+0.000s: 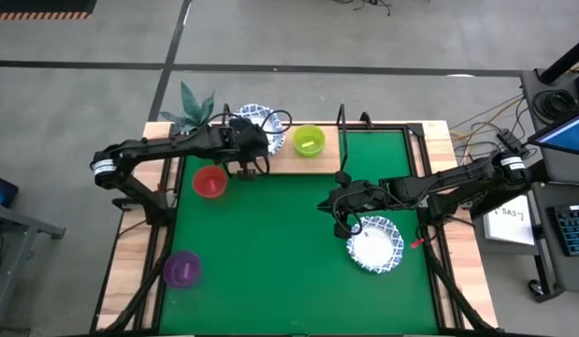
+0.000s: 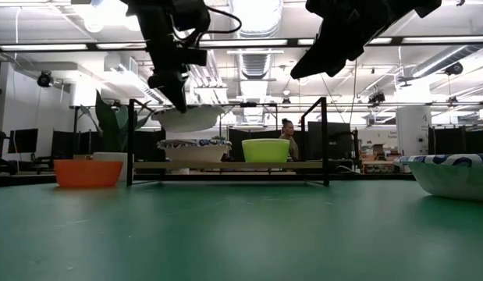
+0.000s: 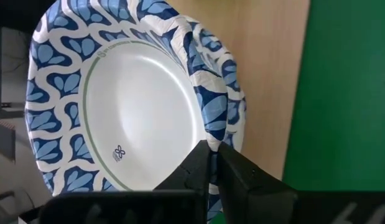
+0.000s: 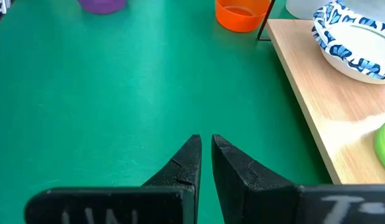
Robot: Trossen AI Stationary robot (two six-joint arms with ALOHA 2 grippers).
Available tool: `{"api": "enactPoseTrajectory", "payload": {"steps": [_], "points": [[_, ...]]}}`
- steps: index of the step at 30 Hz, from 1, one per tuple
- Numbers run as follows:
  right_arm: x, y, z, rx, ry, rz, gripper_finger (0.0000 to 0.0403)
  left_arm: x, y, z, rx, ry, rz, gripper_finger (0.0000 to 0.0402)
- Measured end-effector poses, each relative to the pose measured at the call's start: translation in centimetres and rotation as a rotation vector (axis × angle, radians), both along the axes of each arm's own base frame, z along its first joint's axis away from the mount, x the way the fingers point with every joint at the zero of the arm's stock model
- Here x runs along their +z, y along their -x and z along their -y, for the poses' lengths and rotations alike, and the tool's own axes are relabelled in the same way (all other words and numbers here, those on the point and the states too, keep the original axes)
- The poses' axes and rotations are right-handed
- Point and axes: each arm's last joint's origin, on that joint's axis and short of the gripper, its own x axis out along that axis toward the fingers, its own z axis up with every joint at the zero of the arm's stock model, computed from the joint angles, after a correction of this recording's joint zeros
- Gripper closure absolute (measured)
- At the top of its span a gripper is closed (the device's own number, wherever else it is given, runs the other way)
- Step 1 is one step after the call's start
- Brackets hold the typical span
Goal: Place and stack bowls onto a shelf
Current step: Stack the white patterned bowl on top of the white patterned bowl on the shelf
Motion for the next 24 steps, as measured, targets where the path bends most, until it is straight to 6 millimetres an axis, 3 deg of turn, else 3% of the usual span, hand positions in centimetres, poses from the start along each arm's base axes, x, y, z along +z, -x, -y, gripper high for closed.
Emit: {"api": "enactPoseTrajectory", "payload": {"steps": [24], "points": [[0.00,0.00,0.00,0.000,0.000,0.000,0.0374,-0.75,-0.41,-0.53,0.010,-0.033,0.067,0.0383]]}}
